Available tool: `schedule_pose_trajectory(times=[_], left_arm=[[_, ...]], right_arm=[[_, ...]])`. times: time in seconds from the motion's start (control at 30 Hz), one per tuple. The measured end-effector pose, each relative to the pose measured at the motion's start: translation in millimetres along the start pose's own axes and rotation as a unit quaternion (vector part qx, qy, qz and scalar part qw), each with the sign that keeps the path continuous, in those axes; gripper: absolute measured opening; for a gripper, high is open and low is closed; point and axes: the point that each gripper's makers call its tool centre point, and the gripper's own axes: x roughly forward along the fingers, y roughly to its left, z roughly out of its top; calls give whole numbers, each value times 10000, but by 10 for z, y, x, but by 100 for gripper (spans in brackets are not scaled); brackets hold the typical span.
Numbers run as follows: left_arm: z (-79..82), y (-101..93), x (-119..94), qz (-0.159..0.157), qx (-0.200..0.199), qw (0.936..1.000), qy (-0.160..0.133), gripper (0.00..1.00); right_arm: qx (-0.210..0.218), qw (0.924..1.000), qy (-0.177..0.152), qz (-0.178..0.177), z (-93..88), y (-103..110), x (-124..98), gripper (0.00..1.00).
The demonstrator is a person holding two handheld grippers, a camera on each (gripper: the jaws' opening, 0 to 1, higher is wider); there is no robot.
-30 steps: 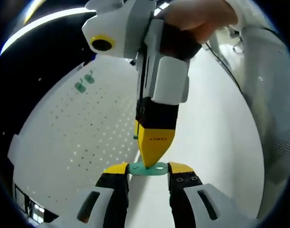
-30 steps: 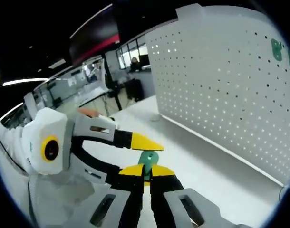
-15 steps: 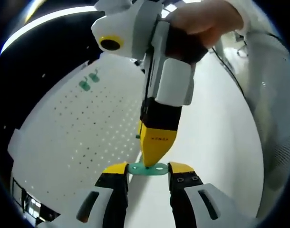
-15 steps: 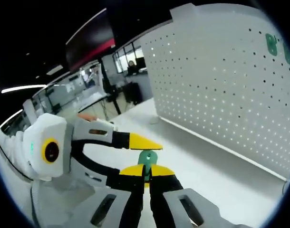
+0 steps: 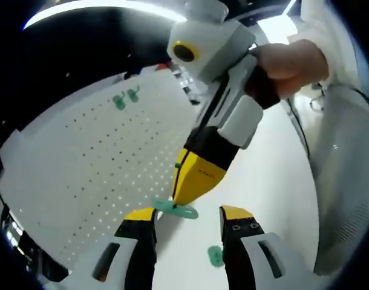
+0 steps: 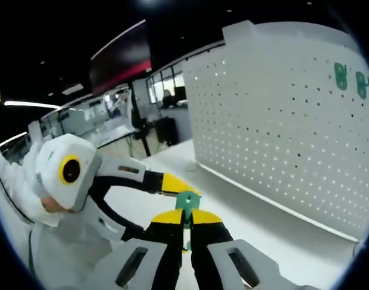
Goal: Insert the hook assembly into the mounting plate slot until the hook locks in place.
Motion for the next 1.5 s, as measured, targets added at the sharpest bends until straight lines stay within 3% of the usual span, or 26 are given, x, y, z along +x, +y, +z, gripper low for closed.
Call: schedule_pose_trajectory(times=[0.23, 0.43, 0.73, 1.5], left_arm=[[64, 21, -21, -53, -545, 9981, -270, 43], [119, 50, -46, -117, -1096, 9925, -529, 44], [168, 42, -57, -144, -1239, 9903, -605, 46], [457, 62, -115, -28, -1395, 9869, -805, 47]], right_arm=[[-414, 9981, -379, -243, 107, -93, -92, 0], [-724, 9934, -715, -528, 205, -205, -211, 0], [-1030, 9815, -1278, -984, 351, -380, -438, 0], [-1128, 9501, -1904, -2200, 631, -1073, -1060, 0]])
